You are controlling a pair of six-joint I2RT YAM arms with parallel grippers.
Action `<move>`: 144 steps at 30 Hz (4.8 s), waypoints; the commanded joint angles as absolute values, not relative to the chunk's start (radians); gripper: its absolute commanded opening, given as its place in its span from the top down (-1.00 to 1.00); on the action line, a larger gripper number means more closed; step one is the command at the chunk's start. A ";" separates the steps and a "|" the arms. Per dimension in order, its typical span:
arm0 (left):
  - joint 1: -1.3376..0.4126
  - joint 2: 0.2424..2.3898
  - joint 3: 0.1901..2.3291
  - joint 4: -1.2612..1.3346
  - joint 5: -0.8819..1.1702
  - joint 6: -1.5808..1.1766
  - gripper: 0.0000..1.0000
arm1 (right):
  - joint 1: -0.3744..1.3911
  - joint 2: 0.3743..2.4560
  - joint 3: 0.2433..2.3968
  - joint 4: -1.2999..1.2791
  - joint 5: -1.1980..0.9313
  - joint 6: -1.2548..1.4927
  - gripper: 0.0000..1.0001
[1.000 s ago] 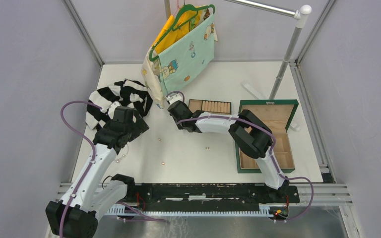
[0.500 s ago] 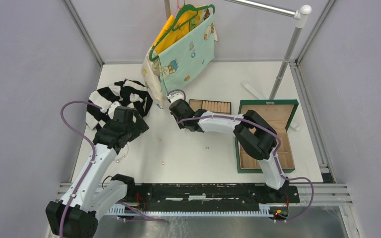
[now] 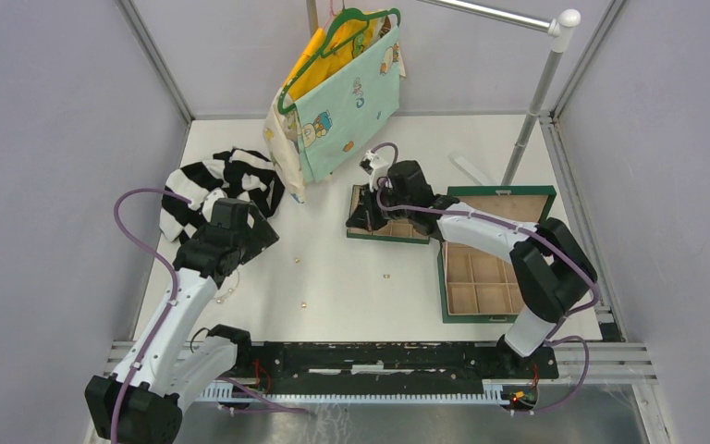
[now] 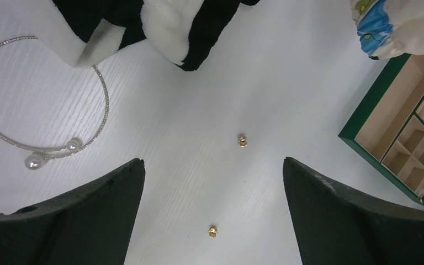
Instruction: Organize the mixed jewelry
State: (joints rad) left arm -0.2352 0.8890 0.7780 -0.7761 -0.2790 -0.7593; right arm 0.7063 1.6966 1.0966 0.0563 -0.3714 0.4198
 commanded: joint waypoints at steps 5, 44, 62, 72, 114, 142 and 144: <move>-0.229 0.875 0.778 -0.707 -0.273 -0.708 -0.99 | 0.669 1.569 1.000 0.306 -0.905 0.555 1.00; -0.230 0.848 0.830 -0.682 -0.073 -0.569 -0.99 | 0.704 1.572 1.440 -0.309 -0.502 -0.031 1.00; -0.230 0.881 0.840 -0.729 -0.131 -0.598 -0.99 | 0.732 1.862 1.390 -0.297 0.278 0.081 1.00; -0.231 0.866 0.845 -0.748 -0.170 -0.610 -0.99 | 0.730 1.910 1.345 -0.269 0.259 0.075 1.00; -0.628 0.991 0.759 -0.715 -0.389 -0.860 -0.99 | 0.945 1.505 0.838 -0.174 0.179 0.271 0.21; -0.629 1.023 0.817 -0.730 -0.423 -0.805 -0.99 | 0.956 1.609 0.855 -0.146 0.167 0.292 0.57; -0.627 1.025 0.818 -0.730 -0.422 -0.803 -0.99 | 0.956 1.612 0.864 -0.150 0.170 0.289 0.63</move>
State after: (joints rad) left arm -0.6243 1.0286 0.7910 -0.7353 -0.3916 -0.7948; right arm 0.9493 1.6058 0.8139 -0.1741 0.1566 0.2901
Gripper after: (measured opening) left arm 0.994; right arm 0.218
